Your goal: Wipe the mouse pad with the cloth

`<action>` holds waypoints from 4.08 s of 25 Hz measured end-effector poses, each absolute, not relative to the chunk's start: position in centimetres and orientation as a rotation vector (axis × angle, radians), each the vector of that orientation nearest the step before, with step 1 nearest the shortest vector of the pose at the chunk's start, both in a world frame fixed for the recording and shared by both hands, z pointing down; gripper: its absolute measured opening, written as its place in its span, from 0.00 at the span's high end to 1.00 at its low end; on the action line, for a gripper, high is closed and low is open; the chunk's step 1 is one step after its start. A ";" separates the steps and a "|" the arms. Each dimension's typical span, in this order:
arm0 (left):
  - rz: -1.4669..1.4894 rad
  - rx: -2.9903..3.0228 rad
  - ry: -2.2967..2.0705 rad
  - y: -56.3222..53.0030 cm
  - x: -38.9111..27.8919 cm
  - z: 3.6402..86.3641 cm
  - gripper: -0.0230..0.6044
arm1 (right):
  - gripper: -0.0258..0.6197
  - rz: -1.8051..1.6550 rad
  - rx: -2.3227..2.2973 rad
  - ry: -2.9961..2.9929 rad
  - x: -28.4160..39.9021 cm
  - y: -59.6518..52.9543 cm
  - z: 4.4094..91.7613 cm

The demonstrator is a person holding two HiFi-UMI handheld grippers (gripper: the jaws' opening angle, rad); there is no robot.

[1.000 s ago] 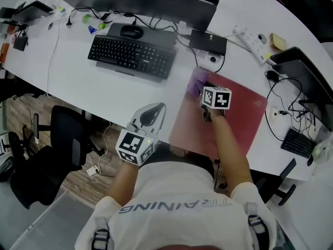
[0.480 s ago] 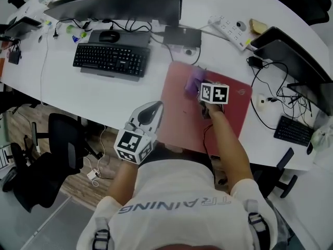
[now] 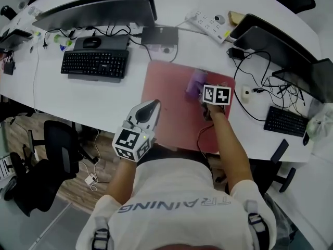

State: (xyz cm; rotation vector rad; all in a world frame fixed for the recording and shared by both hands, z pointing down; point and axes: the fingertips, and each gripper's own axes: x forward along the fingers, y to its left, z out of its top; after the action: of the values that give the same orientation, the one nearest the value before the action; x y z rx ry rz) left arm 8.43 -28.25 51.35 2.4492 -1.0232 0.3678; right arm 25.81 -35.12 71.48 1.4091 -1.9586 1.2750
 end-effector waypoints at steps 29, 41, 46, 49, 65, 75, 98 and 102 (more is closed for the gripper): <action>0.397 2.460 -0.997 -23.6 14.6 51.1 0.90 | 0.79 1.193 1.623 -1.776 43.9 -28.6 68.8; 0.313 2.455 -1.066 -24.4 4.3 49.2 0.90 | 0.79 1.005 1.618 -2.265 27.3 -29.5 55.8; 0.303 2.426 -1.113 -23.7 -1.3 49.2 0.90 | 0.79 1.030 1.391 -2.397 16.2 -29.8 55.6; 0.304 2.397 -1.151 -23.2 -5.2 49.5 0.90 | 0.79 1.067 1.289 -2.397 10.4 -29.8 57.2; 0.298 2.308 -1.184 -21.5 -16.8 52.7 0.90 | 0.79 1.244 1.123 -2.069 -3.0 -30.2 70.8; 0.305 2.315 -1.215 -22.2 -13.1 51.5 0.90 | 0.78 1.319 1.140 -2.041 0.9 -29.8 72.0; 0.325 2.394 -1.078 -20.3 6.2 50.9 0.90 | 0.78 1.424 1.246 -1.961 21.9 -24.1 72.1; 0.334 2.417 -1.032 -20.1 8.8 50.9 0.90 | 0.77 1.422 1.282 -1.925 25.6 -22.6 72.1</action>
State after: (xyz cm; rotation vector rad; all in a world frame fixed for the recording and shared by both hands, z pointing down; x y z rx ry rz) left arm 8.82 -20.07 50.94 2.4170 -1.0325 0.3337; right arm 25.64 -22.62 72.08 1.2818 -1.9252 1.4219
